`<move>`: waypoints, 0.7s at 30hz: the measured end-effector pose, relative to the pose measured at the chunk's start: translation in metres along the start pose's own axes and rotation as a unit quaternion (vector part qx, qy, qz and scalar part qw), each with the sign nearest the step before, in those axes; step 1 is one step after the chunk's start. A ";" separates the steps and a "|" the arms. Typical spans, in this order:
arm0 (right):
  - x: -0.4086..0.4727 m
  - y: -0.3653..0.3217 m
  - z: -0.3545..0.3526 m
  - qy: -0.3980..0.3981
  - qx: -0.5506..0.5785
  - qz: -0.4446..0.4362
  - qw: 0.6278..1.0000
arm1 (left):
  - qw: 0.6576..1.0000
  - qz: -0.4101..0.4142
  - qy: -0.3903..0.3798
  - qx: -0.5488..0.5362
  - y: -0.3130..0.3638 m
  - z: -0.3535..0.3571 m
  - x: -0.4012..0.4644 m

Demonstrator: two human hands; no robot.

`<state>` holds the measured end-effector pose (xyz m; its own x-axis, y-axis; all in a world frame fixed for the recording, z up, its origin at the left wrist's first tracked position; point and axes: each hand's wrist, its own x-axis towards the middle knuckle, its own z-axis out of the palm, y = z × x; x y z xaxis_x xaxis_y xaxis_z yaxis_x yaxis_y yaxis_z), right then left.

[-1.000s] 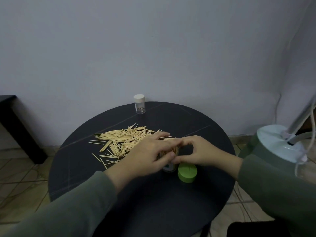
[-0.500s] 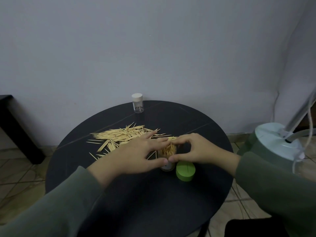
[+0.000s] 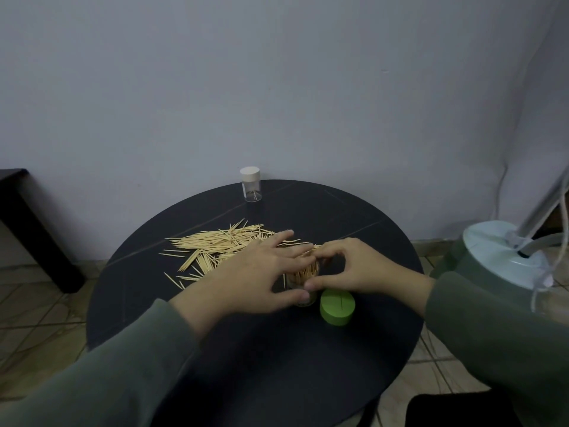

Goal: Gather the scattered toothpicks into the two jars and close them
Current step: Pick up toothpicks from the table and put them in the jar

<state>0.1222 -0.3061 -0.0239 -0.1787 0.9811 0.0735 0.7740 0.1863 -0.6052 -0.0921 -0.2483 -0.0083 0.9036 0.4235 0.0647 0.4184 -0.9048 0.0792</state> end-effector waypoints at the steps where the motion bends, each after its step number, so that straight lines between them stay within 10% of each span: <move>1: 0.000 0.000 0.000 -0.001 -0.002 0.000 1.000 | 1.000 -0.009 -0.012 -0.002 -0.002 0.000 0.000; 21: 0.002 0.002 -0.001 -0.011 0.005 -0.018 1.000 | 0.997 -0.033 -0.058 -0.042 -0.003 -0.003 -0.003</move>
<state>0.1236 -0.3042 -0.0244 -0.2200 0.9723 0.0788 0.7603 0.2215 -0.6106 -0.0963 -0.2464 -0.0053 0.8813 0.4690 -0.0587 0.4719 -0.8665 0.1625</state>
